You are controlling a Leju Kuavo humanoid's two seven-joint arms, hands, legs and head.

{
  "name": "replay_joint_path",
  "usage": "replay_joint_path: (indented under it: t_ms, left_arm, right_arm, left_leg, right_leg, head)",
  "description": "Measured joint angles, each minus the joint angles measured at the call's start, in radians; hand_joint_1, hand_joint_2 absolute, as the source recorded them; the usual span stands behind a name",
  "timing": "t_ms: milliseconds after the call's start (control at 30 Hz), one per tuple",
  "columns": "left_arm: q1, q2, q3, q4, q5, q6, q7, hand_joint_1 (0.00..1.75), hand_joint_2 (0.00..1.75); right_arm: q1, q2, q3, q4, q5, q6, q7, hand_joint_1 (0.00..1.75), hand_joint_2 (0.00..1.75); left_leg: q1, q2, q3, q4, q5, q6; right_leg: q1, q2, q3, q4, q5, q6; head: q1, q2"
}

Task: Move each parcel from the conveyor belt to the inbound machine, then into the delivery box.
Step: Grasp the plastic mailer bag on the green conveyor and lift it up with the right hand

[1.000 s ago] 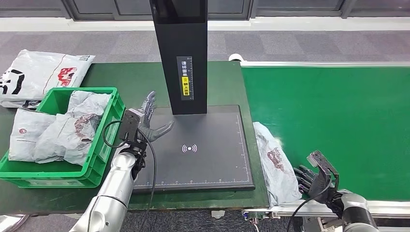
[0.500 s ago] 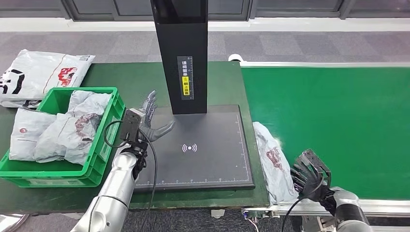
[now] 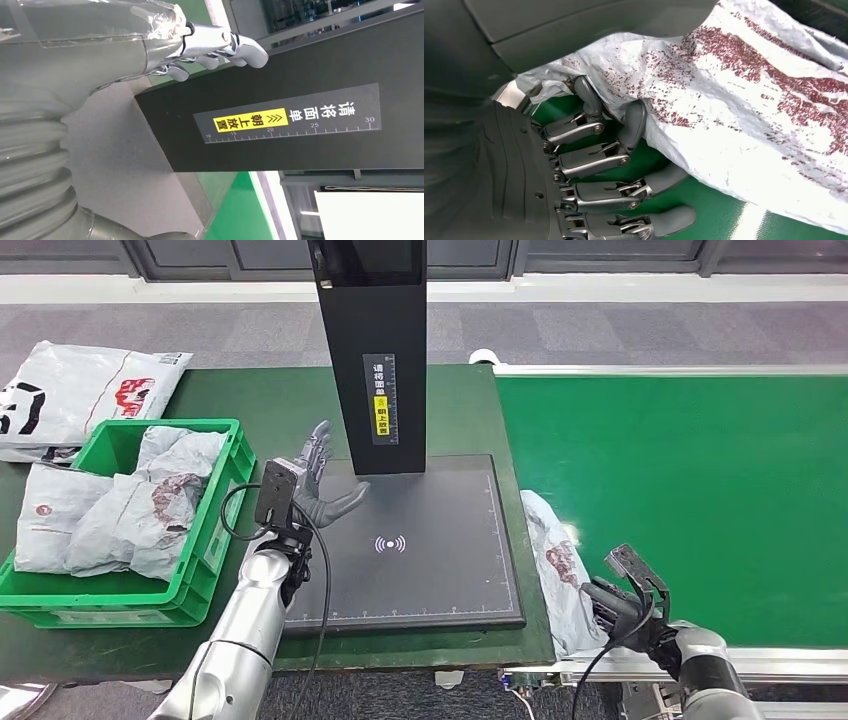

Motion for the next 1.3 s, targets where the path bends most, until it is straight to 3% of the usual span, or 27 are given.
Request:
replay_joint_path:
  t_ms: [600,633,733,767,1300]
  left_arm:
    - [0.006,-0.005,0.0,-0.019,0.001,0.0,-0.002,0.0,1.75]
    - [0.006,-0.005,0.0,-0.02,0.002,0.0,-0.003,0.0,1.75]
    - [0.005,-0.006,0.0,-0.022,0.008,0.002,-0.008,0.0,1.75]
    - [0.005,-0.006,0.0,-0.024,0.01,0.003,-0.01,0.0,1.75]
    - [0.034,-0.005,0.0,-0.072,0.031,0.005,-0.026,0.0,1.75]
  right_arm:
    - [-0.022,0.036,0.008,0.009,0.008,-0.059,0.07,0.03,1.75]
    - [-0.022,0.037,0.008,0.009,0.007,-0.062,0.07,0.17,1.75]
    - [-0.022,0.041,0.008,0.01,0.003,-0.072,0.066,1.44,1.75]
    - [-0.023,0.043,0.008,0.01,0.001,-0.075,0.064,1.75,1.75]
    - [-0.021,0.048,0.008,0.012,-0.021,-0.108,0.042,1.75,1.75]
  left_leg:
    - [0.0,0.0,-0.007,0.0,0.005,0.001]
    - [0.0,0.0,-0.007,0.0,0.006,0.001]
    - [-0.001,-0.001,-0.009,0.0,0.006,0.002]
    - [-0.001,-0.001,-0.01,0.0,0.006,0.002]
    - [-0.003,-0.004,-0.014,0.0,0.009,0.005]
  right_leg:
    - [0.0,0.0,-0.005,-0.003,0.003,0.002]
    - [0.0,0.0,-0.005,-0.003,0.003,0.002]
    - [0.0,0.0,-0.006,-0.004,0.004,0.003]
    - [-0.001,-0.001,-0.007,-0.004,0.005,0.003]
    - [-0.003,-0.004,-0.008,-0.006,0.005,0.007]
  head:
    - [0.0,0.0]
    - [0.0,0.0]
    - [0.0,0.0]
    - [0.0,0.0]
    - [0.0,0.0]
